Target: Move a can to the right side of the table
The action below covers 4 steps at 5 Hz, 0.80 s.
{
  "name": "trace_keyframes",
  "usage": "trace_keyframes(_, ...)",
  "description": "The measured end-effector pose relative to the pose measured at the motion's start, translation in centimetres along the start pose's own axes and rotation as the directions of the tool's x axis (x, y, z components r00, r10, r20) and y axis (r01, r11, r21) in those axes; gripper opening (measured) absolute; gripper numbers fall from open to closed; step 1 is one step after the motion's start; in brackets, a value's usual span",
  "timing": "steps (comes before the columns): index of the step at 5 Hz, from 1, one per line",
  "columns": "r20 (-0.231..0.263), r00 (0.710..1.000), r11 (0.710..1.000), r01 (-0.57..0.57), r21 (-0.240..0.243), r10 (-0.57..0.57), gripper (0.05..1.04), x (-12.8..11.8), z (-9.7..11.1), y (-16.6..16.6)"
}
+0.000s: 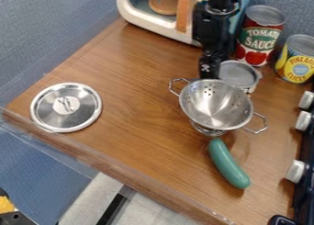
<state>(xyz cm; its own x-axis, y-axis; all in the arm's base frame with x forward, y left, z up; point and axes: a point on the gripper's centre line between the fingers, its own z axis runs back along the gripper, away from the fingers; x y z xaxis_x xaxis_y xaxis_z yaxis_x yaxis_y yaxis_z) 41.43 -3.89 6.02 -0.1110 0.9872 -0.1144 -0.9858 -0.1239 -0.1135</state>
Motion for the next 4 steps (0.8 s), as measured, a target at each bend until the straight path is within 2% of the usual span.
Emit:
trace_keyframes(2, -0.003, 1.000, 1.000, -0.019, 0.005, 0.019, 1.000, -0.1, 0.7, -0.2)
trace_keyframes(3, -0.020, 1.000, 0.997, -0.019, -0.073, 0.018, 1.000, 0.2, 4.2, -0.8)
trace_keyframes(4, -0.022, 0.999, 0.997, -0.025, -0.075, 0.023, 1.000, 0.3, 4.4, -0.7)
